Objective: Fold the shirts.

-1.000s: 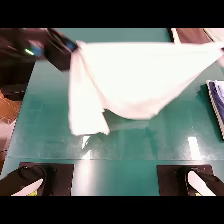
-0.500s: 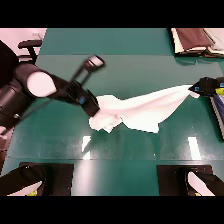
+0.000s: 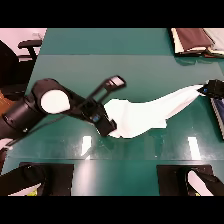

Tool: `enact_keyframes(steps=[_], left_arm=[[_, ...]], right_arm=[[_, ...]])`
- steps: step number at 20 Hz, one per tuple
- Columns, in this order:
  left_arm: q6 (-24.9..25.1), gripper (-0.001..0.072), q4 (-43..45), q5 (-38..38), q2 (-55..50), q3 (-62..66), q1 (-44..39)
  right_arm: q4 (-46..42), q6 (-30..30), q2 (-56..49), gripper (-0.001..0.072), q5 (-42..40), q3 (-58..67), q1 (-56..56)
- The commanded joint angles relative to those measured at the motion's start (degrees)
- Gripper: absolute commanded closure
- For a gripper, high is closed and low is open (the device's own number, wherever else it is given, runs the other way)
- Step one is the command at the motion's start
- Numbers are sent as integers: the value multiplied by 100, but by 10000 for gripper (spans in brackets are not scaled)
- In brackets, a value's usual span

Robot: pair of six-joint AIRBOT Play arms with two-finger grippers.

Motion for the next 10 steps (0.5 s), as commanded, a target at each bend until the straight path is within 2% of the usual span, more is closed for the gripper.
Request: enact_keyframes(steps=[1, 4, 6, 10], left_arm=[[-514, 107, 310, 81, 13, -63, 994], [-546, 107, 225, 87, 13, -601, 1803], [-544, 107, 81, 179, 13, -1268, 1954], [-501, 107, -721, 1172, 13, -2813, 1952]], right_arm=[[22, 2, 9, 699, 0, -4, -35], [22, 2, 9, 699, -4, -4, -35], [22, 2, 7, 699, -11, -4, -35], [22, 2, 7, 699, -31, -4, -35]])
